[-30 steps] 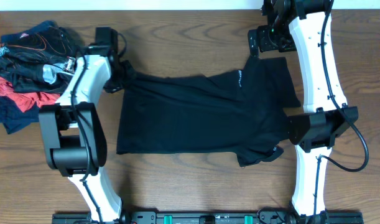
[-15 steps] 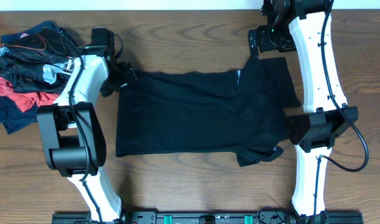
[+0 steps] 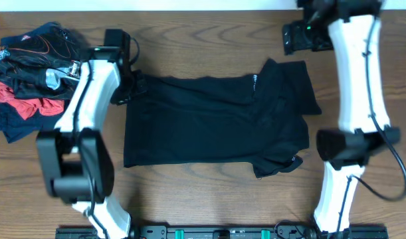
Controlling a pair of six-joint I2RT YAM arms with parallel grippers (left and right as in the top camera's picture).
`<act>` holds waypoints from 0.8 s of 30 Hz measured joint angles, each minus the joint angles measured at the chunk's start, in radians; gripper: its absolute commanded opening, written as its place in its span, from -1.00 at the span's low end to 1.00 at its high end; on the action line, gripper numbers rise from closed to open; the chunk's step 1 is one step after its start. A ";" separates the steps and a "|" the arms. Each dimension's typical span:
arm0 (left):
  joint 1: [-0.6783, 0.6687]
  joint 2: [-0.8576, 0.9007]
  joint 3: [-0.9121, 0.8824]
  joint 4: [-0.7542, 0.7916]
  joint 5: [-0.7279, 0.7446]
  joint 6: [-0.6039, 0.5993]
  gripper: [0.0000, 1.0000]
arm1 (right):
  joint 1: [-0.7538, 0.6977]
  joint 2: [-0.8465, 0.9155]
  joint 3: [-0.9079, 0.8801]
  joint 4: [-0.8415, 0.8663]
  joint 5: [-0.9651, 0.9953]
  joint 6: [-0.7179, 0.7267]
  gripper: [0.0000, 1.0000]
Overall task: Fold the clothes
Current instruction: 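Move both grippers to the shirt's bottom hem corners and grasp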
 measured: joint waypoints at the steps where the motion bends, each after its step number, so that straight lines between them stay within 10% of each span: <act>1: 0.000 -0.032 0.000 -0.021 -0.007 0.000 -0.78 | 0.000 -0.043 -0.011 0.002 0.000 0.006 0.88; 13: -0.003 -0.190 -0.096 -0.104 -0.025 -0.003 -0.77 | 0.000 -0.403 -0.646 0.050 0.060 0.101 0.86; 24: -0.030 -0.360 -0.456 -0.021 -0.025 -0.056 -0.73 | 0.096 -0.647 -1.395 0.423 -0.041 0.171 0.99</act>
